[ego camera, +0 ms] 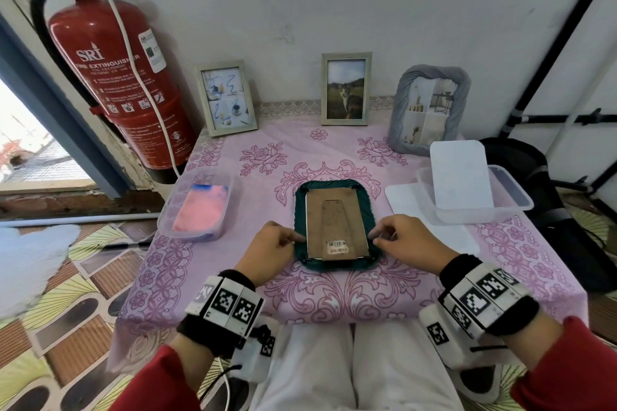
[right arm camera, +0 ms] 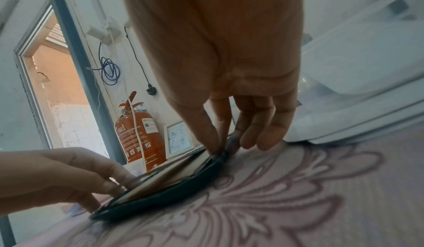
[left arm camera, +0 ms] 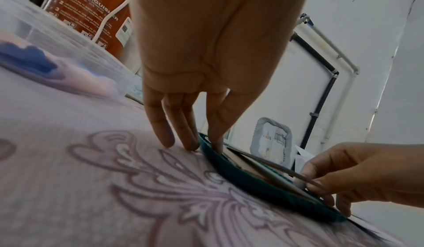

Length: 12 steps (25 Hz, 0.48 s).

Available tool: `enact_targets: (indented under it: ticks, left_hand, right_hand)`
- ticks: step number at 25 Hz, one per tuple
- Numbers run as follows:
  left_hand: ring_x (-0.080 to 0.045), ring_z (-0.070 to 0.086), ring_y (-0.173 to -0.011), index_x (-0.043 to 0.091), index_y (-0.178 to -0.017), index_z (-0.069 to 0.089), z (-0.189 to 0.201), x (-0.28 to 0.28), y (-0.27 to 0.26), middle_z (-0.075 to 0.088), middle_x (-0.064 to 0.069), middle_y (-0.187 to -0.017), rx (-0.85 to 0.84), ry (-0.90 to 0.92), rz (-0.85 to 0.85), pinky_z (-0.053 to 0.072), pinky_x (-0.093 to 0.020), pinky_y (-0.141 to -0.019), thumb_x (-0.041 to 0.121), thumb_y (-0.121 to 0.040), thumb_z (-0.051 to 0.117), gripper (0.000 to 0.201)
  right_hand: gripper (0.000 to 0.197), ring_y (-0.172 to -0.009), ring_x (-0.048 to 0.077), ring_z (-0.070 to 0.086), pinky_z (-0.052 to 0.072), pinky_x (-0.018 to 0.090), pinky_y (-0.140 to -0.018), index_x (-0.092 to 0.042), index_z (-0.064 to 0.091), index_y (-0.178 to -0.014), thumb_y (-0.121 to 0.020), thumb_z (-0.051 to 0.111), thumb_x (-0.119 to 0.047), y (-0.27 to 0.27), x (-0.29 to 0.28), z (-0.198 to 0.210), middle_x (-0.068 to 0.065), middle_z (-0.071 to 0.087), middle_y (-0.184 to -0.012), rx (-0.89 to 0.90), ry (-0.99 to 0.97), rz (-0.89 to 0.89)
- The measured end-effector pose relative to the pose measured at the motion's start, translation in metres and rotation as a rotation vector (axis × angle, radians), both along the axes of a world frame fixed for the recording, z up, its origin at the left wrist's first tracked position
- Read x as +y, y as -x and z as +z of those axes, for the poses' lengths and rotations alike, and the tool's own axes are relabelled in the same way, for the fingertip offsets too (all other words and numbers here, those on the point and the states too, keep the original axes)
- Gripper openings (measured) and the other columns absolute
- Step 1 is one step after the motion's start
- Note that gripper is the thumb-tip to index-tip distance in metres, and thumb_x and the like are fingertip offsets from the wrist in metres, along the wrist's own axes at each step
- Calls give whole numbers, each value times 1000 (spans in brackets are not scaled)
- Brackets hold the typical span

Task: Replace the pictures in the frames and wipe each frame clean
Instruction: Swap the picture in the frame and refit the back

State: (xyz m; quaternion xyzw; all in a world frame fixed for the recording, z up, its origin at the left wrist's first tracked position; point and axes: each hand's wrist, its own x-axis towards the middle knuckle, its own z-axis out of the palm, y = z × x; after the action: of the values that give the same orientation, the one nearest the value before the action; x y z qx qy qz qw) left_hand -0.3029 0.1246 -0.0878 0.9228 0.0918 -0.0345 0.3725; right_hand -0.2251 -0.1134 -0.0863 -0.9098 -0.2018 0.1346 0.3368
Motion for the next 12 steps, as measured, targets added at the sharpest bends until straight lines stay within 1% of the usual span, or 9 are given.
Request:
enact_targets:
  ticks: [2,4,7,10,12]
  left_hand:
    - [-22,54,-100,9,-109,68,0,-3,4,48,-10,-108,-11,3,-9,30,-5,-77,-5,-86,45,36]
    - [-24,54,-104,8,-111,67,-1,-8,7,48,-12,-112,-25,4,7,31,-7,-83,-6,-85,46,37]
    - [-26,53,-105,4,-111,67,-3,-11,11,47,-13,-112,-37,26,32,38,-17,-92,-11,-82,44,40]
    - [-28,53,-104,2,-109,67,-3,-12,12,47,-14,-112,-54,40,44,41,-24,-95,-11,-81,44,39]
    - [-26,54,-104,4,-110,67,-3,-9,13,46,-11,-111,-56,31,29,41,-24,-95,-10,-82,46,38]
  right_hand:
    - [14,-64,1,49,40,5,-56,-9,69,-95,-86,60,-5,6,1,1,-1,58,-75,-2,-19,-5]
    - [13,-62,0,49,40,2,-56,-5,70,-94,-84,61,-2,11,3,2,-6,55,-70,-24,-40,-6]
    - [13,-61,0,48,38,-1,-57,-2,70,-91,-82,61,1,18,3,0,-8,50,-68,-78,-64,-30]
    - [12,-62,2,47,38,0,-58,-5,70,-91,-83,62,-2,22,2,-2,-7,48,-69,-94,-69,-43]
    - [12,-63,3,48,39,1,-58,-9,70,-92,-83,63,-5,22,1,-2,-5,51,-71,-91,-59,-39]
